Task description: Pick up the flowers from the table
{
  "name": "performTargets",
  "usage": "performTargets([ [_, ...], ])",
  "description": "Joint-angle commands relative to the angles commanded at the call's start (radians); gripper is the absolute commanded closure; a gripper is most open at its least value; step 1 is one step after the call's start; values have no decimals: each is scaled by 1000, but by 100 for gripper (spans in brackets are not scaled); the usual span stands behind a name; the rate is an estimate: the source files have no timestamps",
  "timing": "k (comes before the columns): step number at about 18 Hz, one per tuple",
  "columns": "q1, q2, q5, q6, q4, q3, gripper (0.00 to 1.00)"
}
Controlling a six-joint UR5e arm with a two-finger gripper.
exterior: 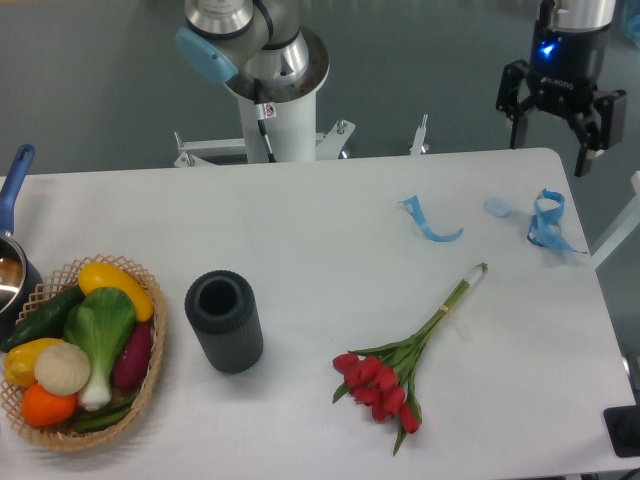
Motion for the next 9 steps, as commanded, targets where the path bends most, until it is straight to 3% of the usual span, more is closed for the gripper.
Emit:
performTargets([
  [6,-5,5,12,-14,-2,-6,0],
  [9,-5,18,9,-24,5,-41,0],
])
